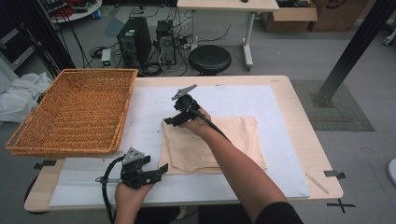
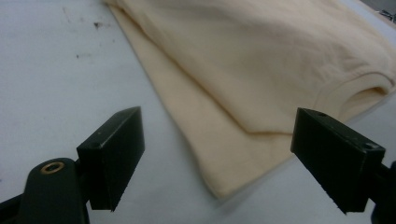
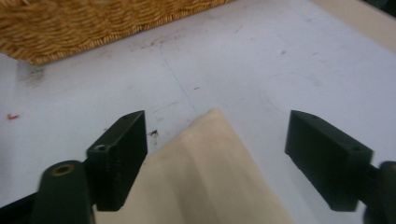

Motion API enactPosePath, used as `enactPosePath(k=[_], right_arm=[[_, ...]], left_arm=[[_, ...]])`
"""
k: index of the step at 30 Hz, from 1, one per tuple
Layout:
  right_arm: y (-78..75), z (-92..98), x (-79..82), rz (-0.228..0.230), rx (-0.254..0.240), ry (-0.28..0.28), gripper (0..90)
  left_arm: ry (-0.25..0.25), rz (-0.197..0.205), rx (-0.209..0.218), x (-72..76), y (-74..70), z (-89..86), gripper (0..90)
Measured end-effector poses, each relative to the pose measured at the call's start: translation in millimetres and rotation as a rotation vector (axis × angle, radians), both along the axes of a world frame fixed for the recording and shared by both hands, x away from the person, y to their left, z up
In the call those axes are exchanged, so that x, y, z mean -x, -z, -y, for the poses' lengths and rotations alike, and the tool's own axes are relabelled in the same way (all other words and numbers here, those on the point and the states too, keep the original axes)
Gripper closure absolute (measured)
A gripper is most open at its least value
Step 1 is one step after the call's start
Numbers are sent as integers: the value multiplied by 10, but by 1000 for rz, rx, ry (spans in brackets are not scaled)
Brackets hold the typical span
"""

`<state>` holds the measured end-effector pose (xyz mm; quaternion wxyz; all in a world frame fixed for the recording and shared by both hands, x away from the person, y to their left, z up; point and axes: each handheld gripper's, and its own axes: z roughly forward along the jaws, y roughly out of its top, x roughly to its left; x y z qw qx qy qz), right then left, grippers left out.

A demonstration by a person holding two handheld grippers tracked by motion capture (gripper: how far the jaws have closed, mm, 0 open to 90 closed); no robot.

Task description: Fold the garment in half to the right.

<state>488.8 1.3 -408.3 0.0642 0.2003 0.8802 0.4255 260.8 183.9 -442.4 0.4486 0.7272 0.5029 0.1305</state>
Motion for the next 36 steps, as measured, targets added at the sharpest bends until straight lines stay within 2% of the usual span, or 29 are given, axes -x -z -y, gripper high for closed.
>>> enactPosePath(k=[3,5,7,8,10,11,12,14,15,16,17,20,24,26,29,32,34,36], right_arm=[[137,-210,-59,-9,57,-5,281],[182,-298,-82,4,83,-6,304],[227,-368,-107,-8,99,-4,405],[251,-400,-115,-9,125,-8,444],[289,-441,-112,-9,153,-41,621],[298,-454,-96,4,163,-46,681],[294,-463,-87,6,158,-51,759],[275,-484,-71,20,172,-57,805],[262,-493,-65,17,167,-58,812],[245,-503,-62,20,164,-65,815],[220,-515,-54,24,160,-68,817],[105,-561,-40,23,109,-88,819],[-89,-576,-44,15,39,-109,818],[-210,-529,-47,16,-1,-131,819],[-391,-343,-56,13,-60,-158,819],[-577,-31,-76,11,-108,-183,818],[-677,192,-76,29,-111,-195,819],[-760,434,-72,39,-112,-181,819]], left_arm=[[0,-21,-13,-3,31,-5,195],[10,-39,-9,-2,42,12,215],[26,-67,-21,7,58,47,309],[15,-70,-36,23,73,77,352],[-33,-67,-54,73,68,121,438],[-42,-71,-63,89,62,135,496],[-60,-71,-79,103,59,139,569],[-67,-58,-101,112,69,134,763],[-61,-61,-80,106,77,113,831],[-57,-64,-70,105,77,95,857],[-56,-70,-58,113,59,52,863],[-54,-54,2,158,-17,-102,868],[-22,-18,85,224,-215,-283,868],[19,3,103,237,-351,-288,868],[80,26,116,222,-522,-205,868],[169,49,134,171,-696,-17,868],[241,60,145,113,-804,198,868],[296,63,153,56,-871,395,868]])
